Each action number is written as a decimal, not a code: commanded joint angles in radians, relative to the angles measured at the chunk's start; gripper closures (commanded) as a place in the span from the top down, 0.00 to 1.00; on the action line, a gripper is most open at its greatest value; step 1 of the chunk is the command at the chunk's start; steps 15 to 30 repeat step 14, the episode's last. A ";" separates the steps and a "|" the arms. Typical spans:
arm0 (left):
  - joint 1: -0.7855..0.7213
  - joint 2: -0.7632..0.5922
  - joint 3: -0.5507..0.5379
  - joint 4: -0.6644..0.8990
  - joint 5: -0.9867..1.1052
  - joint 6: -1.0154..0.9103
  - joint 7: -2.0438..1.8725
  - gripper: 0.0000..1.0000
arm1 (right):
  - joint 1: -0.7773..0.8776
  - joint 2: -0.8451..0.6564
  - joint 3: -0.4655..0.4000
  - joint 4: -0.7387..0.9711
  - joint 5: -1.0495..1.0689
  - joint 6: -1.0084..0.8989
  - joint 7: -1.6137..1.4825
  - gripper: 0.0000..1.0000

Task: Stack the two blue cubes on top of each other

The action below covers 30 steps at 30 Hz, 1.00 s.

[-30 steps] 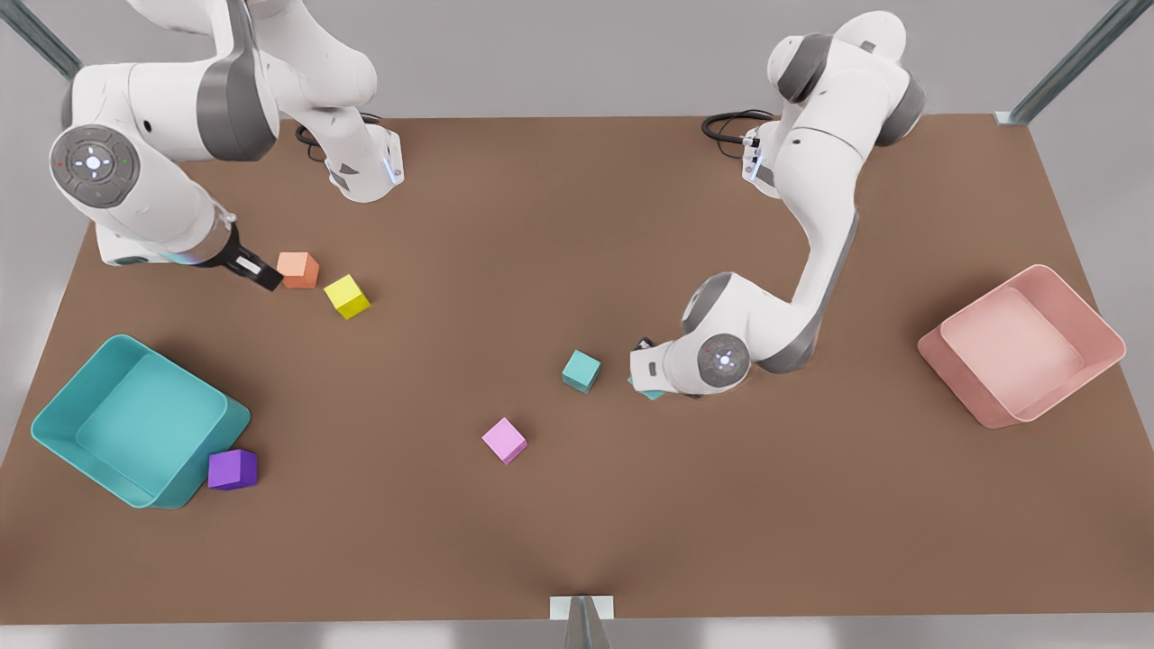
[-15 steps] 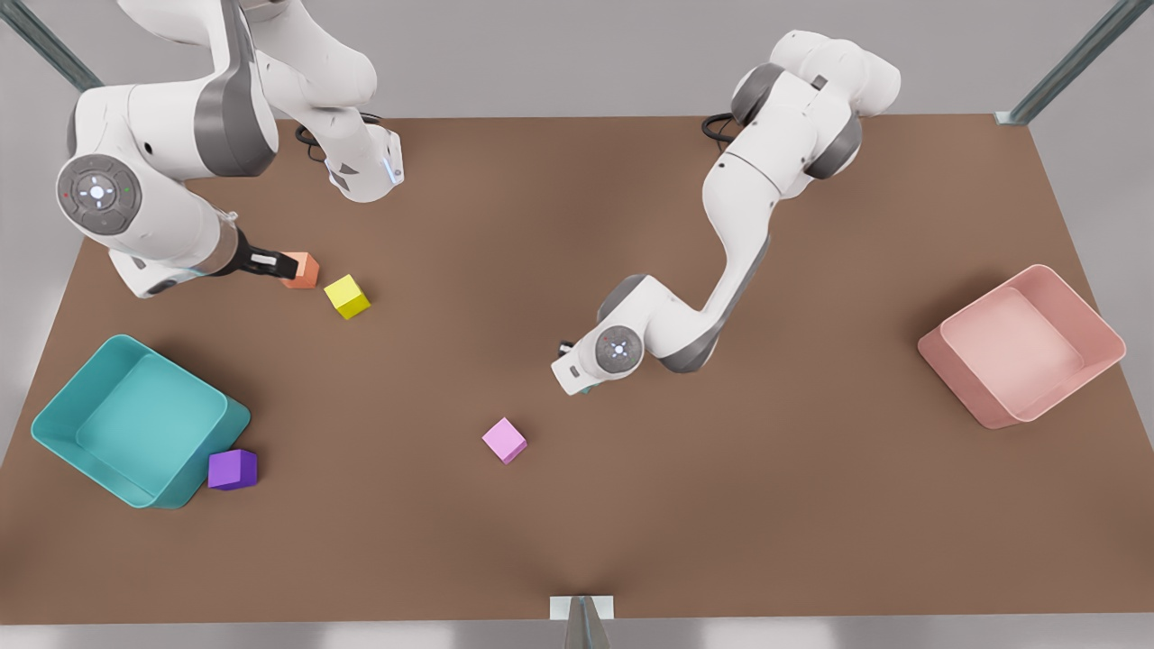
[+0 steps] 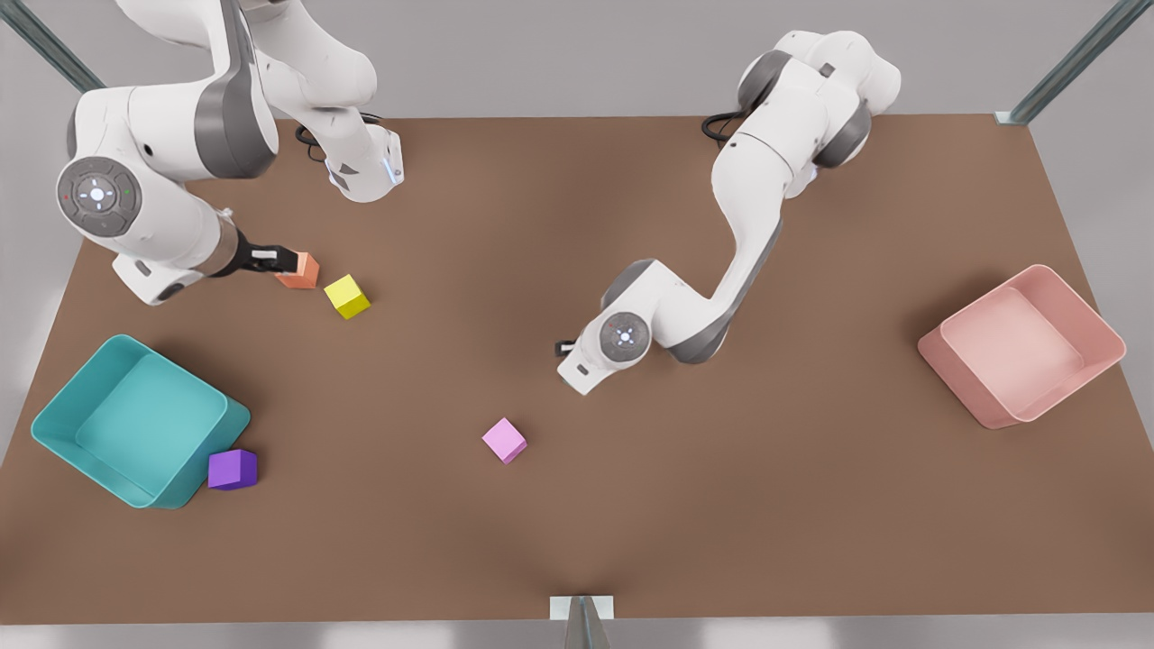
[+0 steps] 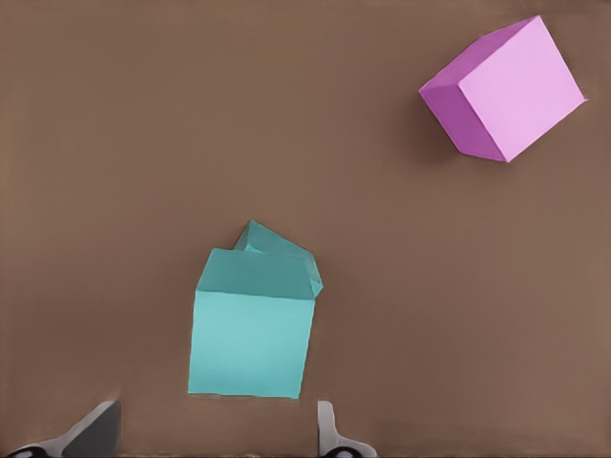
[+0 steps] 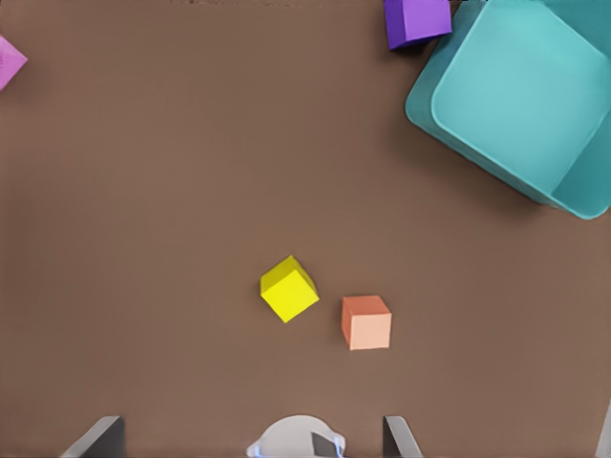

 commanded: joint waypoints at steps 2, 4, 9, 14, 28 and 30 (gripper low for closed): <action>0.127 -0.072 0.003 0.119 0.004 -0.371 -0.044 1.00 | -0.001 -0.010 0.000 0.001 -0.009 0.000 -0.119 1.00; 0.377 -0.131 0.002 0.119 0.048 -0.417 0.298 1.00 | -0.001 -0.027 0.000 -0.015 -0.011 0.006 -0.119 1.00; 0.341 -0.502 0.195 -0.298 0.177 -0.372 0.747 1.00 | -0.001 -0.037 0.000 -0.036 -0.006 0.015 -0.121 1.00; 0.339 -0.516 0.203 -0.158 0.142 -0.601 0.747 1.00 | -0.001 -0.036 0.000 -0.036 0.000 0.015 -0.119 1.00; 0.339 -0.516 0.203 -0.158 0.142 -0.601 0.747 1.00 | -0.001 -0.036 0.000 -0.036 0.000 0.015 -0.119 1.00; 0.339 -0.516 0.203 -0.158 0.142 -0.601 0.747 1.00 | -0.001 -0.036 0.000 -0.036 0.000 0.015 -0.119 1.00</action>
